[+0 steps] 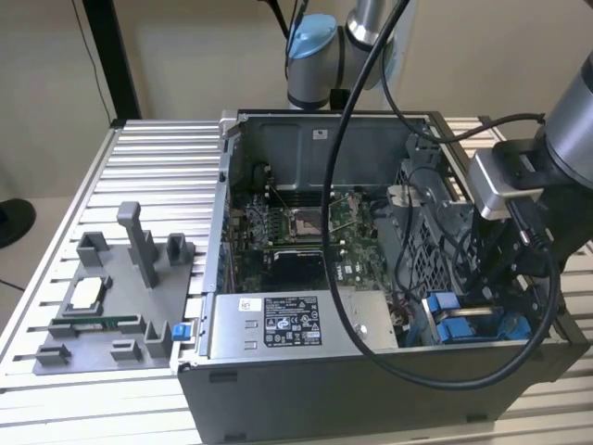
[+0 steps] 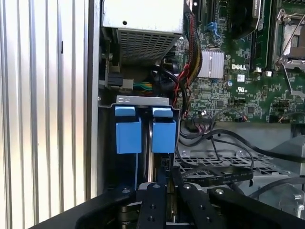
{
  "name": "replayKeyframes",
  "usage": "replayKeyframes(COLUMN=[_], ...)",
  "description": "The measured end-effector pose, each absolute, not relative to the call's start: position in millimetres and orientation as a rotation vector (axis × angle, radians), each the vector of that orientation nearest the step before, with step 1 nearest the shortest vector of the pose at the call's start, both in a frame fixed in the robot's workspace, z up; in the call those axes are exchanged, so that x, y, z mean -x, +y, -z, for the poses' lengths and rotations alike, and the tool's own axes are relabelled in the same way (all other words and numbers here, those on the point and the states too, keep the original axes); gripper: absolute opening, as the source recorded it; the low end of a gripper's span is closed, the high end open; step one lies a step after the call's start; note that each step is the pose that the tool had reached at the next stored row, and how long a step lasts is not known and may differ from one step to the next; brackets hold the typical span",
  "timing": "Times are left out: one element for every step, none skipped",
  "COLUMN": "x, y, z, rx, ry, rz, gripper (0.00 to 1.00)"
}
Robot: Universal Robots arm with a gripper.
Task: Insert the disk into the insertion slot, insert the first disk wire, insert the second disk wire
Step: 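Insert the second disk wire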
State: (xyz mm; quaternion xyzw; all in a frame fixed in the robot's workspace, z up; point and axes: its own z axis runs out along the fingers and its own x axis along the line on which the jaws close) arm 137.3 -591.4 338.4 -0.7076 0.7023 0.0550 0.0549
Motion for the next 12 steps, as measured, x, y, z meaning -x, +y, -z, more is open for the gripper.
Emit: replayKeyframes(x=[-137.2, -137.2, -137.2, -137.2, -137.2, -137.2, -137.2, -137.1, -137.2, -137.2, -137.1, -137.2], y=[-591.4, -591.4, -591.4, -591.4, -591.4, -591.4, -591.4, -591.4, -591.4, -591.4, -591.4, -591.4], z=[-343.7, -348.8, -353.2, -357.5, -362.5, -366.8, -371.6, -376.1, -379.0, -379.7, -379.5, -379.6], rx=[2.149, 2.150, 2.150, 2.150, 2.150, 2.150, 2.150, 2.150, 2.150, 2.150, 2.150, 2.150], ry=[2.133, 2.134, 2.134, 2.134, 2.134, 2.134, 2.134, 2.134, 2.134, 2.134, 2.134, 2.134], rz=[-0.166, -0.165, -0.165, -0.165, -0.165, -0.165, -0.165, -0.165, -0.165, -0.165, -0.165, -0.165], gripper=[1.00, 1.00, 1.00, 1.00, 1.00, 1.00, 1.00, 1.00, 1.00, 1.00, 1.00, 1.00])
